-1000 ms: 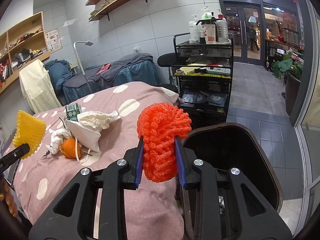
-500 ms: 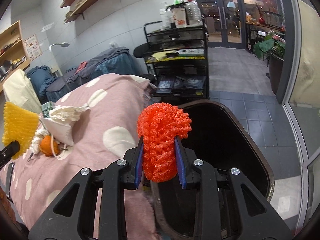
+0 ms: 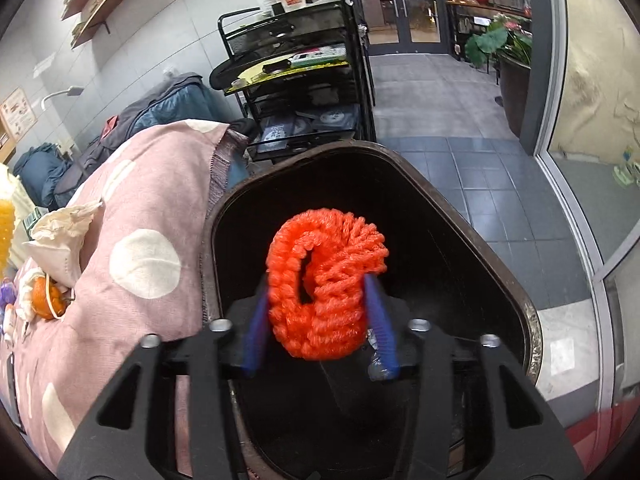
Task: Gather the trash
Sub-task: 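Carry the orange net into the bin and open the right tool, then lower the yellow foam net into the bin and open the left tool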
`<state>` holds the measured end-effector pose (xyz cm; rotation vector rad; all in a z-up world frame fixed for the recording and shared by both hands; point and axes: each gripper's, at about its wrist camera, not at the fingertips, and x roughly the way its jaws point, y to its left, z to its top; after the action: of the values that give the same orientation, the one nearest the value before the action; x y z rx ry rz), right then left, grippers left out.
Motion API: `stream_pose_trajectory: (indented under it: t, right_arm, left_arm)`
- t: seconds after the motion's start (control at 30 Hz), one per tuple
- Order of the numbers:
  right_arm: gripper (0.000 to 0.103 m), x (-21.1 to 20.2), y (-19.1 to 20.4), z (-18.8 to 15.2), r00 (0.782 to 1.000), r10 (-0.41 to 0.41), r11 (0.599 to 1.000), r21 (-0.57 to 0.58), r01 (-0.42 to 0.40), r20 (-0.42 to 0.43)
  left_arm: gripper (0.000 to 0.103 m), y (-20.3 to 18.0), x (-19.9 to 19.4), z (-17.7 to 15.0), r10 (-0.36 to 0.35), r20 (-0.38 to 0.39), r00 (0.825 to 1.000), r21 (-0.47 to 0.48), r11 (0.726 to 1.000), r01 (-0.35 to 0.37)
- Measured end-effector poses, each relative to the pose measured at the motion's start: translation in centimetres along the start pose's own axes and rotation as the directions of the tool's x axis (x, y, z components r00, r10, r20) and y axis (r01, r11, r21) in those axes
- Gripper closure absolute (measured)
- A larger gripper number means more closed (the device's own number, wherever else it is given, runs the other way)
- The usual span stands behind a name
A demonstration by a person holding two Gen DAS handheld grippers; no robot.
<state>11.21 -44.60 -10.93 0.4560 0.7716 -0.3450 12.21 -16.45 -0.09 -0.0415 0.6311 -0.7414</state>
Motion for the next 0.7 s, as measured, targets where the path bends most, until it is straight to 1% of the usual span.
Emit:
stream_pose_trajectory:
  t: [0.07,0.13,0.23,0.5,0.7]
  right_arm:
    - [0.035,0.2,-0.2,-0.2,1.0,-0.014,1.0,0.0,0.014,0.002]
    - [0.031,0.2,-0.3,-0.3,1.0,-0.024,1.0,0.001,0.024,0.008]
    - [0.022,0.0,-0.2,-0.5,0.999,-0.039,0.999,0.002,0.039,0.013]
    - [0.019,-2.4,-0.5,-0.7,0.994,-0.075,0.997,-0.003,0.076,0.08]
    - [0.018,-4.8,-1.4,-0.3,0.984,-0.101,0.995,0.022,0.099,0.146]
  left_arm:
    - [0.083,-0.5,0.3,0.0,-0.012,-0.005,1.0,0.011,1.0,0.012]
    - [0.083,-0.9,1.0,0.2,-0.023,-0.016,1.0,0.019,1.0,0.023]
    - [0.083,-1.5,2.1,0.3,-0.053,-0.043,0.998,0.013,0.998,0.054]
    - [0.083,-3.9,4.6,0.7,-0.1,-0.091,0.991,0.062,0.992,0.106]
    - [0.083,-6.0,7.8,0.8,-0.137,-0.153,0.979,0.085,0.985,0.151]
